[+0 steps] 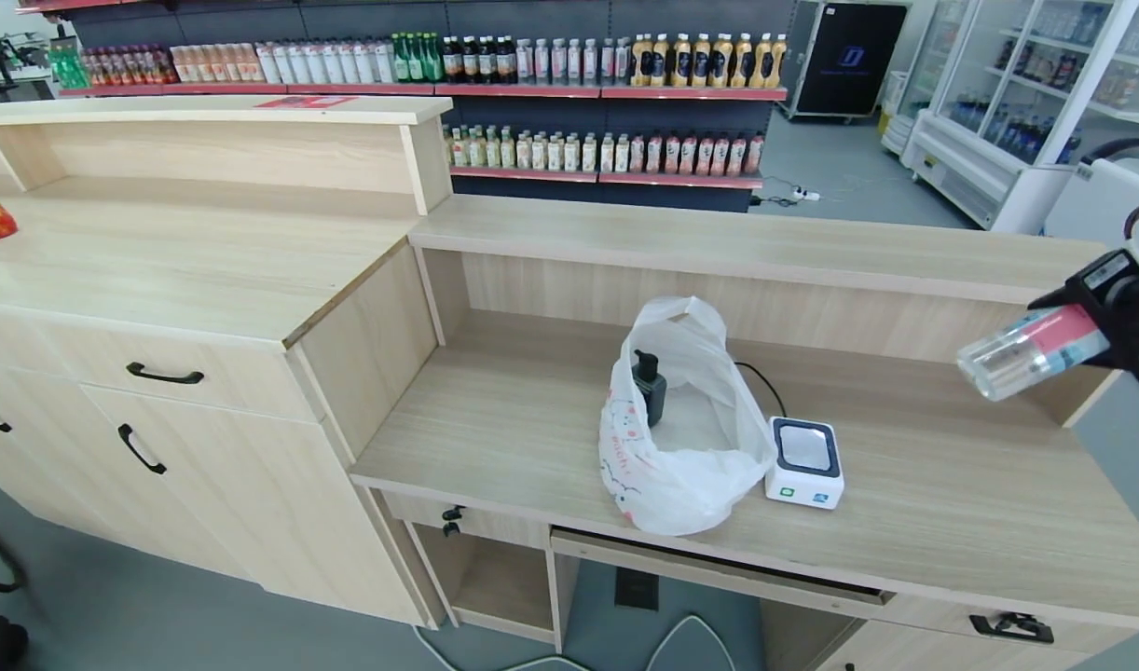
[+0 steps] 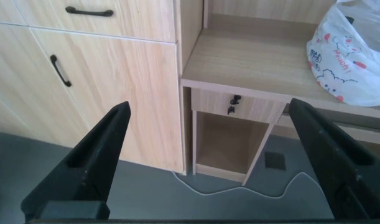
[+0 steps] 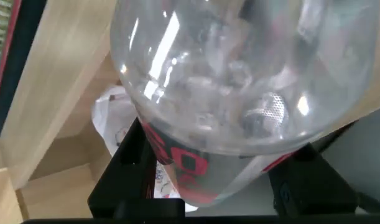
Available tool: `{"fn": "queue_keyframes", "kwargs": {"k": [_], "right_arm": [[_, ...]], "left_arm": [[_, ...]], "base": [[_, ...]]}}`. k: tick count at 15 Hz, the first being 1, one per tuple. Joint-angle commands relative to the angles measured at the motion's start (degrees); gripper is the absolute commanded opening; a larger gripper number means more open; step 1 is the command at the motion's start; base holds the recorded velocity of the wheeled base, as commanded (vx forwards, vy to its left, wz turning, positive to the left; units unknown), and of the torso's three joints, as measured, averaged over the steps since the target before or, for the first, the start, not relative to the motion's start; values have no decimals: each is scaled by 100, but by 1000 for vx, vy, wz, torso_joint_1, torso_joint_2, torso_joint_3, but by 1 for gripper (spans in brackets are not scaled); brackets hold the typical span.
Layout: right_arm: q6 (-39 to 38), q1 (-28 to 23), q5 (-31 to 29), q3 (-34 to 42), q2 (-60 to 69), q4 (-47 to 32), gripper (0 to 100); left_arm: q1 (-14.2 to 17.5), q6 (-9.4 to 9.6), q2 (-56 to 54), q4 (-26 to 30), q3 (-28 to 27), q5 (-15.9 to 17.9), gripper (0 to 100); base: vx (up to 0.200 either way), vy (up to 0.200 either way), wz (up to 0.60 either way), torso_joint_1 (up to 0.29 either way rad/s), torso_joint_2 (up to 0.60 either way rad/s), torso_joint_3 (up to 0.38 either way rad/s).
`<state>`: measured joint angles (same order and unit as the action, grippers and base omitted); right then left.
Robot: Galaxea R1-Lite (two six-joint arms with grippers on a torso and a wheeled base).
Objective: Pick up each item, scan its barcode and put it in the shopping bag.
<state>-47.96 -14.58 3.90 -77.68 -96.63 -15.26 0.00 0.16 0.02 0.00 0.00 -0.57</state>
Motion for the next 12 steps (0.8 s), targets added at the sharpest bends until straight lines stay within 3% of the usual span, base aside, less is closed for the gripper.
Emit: {"fn": "queue_keyframes", "kwargs": {"k": [1,6,12], "right_arm": [[-152,-63,-56,297,-233,41,0],[-750,-19,23,420,-541,-144,0],[-768,-27,480,614,-866,-161,0]], "left_arm": [[0,2,-2,0,0,-4,100],[0,2,-2,0,0,-4,100],[0,2,-2,0,0,-4,100]], "base": [[0,0,0,0,0,0],[0,0,0,0,0,0],[0,0,0,0,0,0]]}}
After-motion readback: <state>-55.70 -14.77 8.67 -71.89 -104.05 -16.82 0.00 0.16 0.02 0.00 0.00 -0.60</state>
